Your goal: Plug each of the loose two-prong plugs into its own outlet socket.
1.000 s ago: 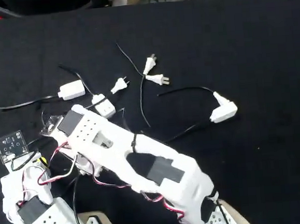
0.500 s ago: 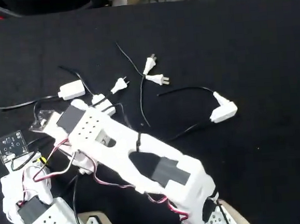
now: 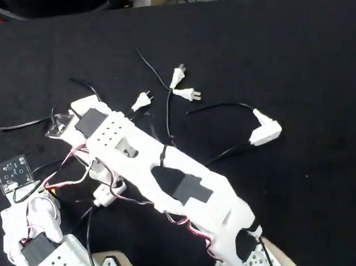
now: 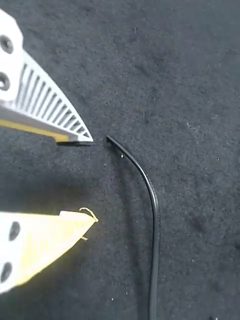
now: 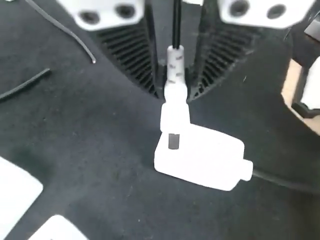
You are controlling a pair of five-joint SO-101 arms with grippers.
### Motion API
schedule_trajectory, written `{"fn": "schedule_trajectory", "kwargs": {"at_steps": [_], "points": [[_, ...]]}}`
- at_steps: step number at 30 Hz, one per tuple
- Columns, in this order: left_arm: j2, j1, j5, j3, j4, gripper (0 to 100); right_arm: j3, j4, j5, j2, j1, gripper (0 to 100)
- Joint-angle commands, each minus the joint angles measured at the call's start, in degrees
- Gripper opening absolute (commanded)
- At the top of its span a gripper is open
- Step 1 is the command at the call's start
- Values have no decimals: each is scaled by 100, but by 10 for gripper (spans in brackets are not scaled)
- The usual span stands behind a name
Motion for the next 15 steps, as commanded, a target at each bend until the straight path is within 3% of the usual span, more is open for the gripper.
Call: {"fn": "schedule_trajectory", "kwargs": {"at_steps": [1,15], "points": [[-9,84,44,110,35,223,-259,211,0,13,88,11],[-9,84,44,110,35,223,127,220,-369,-259,105,11]]}}
